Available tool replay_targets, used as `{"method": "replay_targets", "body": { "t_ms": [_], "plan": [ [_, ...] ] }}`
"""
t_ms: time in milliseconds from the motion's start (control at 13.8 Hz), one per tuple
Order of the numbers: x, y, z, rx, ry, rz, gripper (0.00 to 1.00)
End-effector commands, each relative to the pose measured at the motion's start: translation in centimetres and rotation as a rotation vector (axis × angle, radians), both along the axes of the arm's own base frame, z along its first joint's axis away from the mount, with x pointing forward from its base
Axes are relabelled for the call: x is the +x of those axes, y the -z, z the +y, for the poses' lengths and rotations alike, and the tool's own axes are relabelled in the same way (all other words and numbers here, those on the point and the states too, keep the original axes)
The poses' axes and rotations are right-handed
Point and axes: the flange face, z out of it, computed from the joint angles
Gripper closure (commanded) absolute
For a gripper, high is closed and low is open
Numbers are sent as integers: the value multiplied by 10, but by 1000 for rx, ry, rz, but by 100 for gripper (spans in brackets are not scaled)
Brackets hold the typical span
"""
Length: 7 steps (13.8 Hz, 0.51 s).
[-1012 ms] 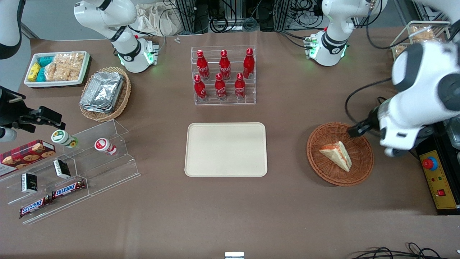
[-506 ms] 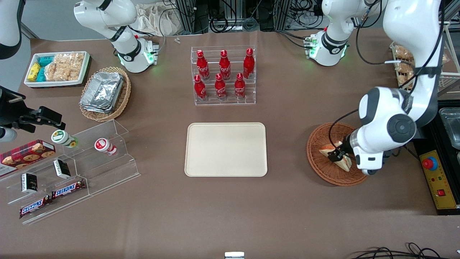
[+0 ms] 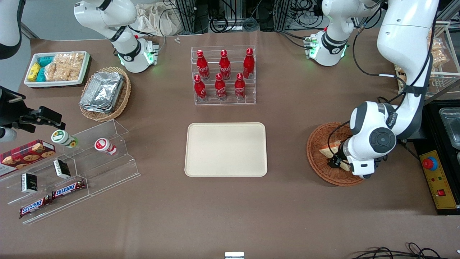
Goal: Place sandwich from basket to tray
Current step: 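Lower the left gripper and close it on the wrapped sandwich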
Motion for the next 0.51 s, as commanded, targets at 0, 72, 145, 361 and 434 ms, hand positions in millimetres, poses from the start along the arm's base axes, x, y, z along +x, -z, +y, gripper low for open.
{"method": "replay_targets", "body": {
  "t_ms": [0,72,145,361,434],
  "plan": [
    [1,9,9,18,-38,-34,53],
    [3,8,9,19,-49,-44,78],
    [4,5,9,19,-48,-52,100],
    [7,-10,8,18,-51,-71,100],
    [7,-26,8,19,-51,-83,100]
  ]
}}
